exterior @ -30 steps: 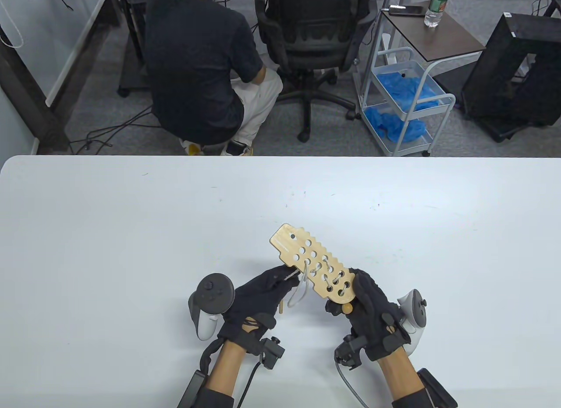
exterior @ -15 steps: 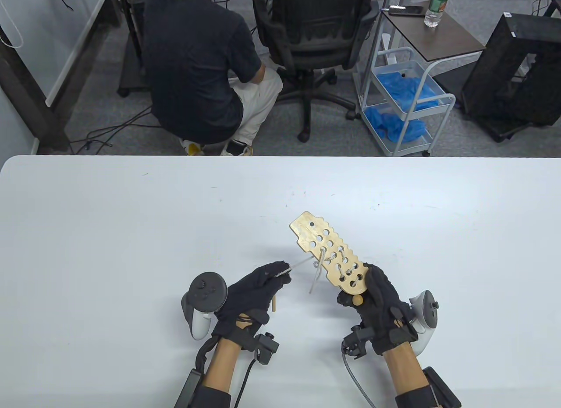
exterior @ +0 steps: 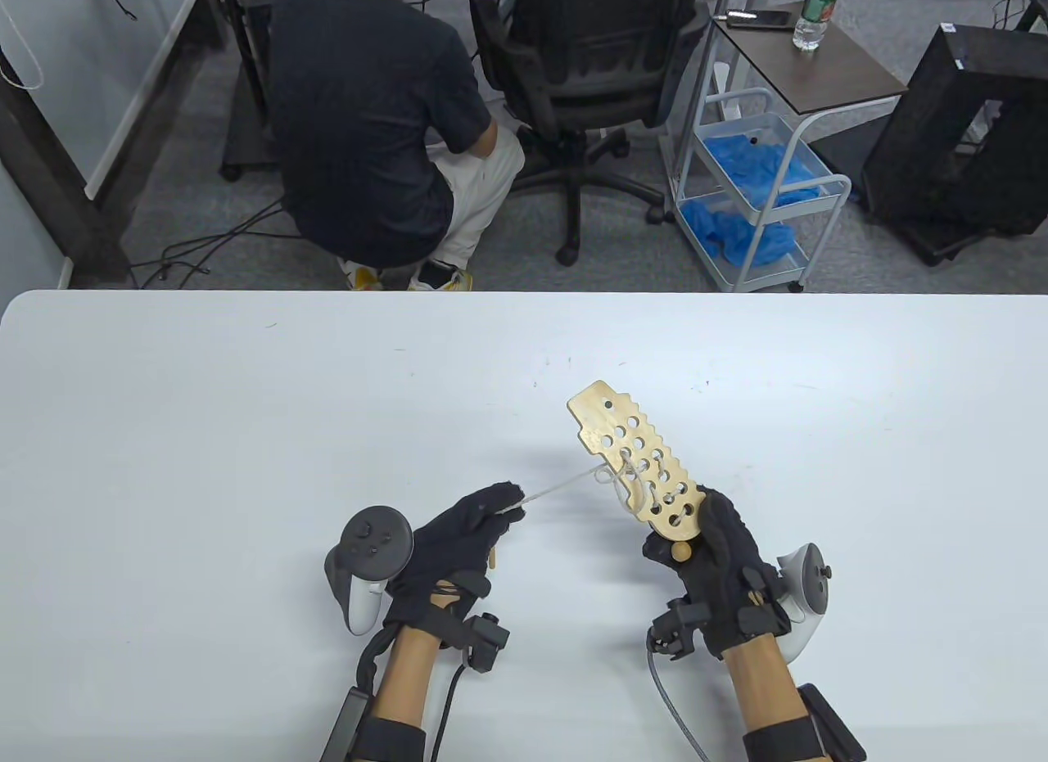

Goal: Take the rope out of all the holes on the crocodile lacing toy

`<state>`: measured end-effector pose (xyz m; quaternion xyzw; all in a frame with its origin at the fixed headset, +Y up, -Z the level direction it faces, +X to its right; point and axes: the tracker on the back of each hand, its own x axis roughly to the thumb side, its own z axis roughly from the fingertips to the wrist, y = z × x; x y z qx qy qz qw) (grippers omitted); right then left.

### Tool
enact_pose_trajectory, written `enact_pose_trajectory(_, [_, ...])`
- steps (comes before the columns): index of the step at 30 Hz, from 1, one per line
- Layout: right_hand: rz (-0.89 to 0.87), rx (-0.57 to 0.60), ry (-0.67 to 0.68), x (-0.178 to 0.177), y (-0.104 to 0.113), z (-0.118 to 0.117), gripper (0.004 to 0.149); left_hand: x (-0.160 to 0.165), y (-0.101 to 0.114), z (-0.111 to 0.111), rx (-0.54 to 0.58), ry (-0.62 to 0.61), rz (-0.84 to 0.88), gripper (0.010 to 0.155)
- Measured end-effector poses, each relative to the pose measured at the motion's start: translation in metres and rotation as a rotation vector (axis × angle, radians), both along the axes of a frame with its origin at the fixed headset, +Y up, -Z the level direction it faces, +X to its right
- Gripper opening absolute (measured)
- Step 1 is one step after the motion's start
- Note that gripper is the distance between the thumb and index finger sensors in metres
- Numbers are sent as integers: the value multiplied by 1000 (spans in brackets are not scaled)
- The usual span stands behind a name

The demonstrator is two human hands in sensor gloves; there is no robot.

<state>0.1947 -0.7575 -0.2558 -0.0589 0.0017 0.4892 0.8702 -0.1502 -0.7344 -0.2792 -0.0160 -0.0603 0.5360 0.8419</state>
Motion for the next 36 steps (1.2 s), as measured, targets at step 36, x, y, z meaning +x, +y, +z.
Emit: enact_pose_trajectory(36, [-83,-63,-159,28,-6,0,50,-14,6,3,35,185,-209,42])
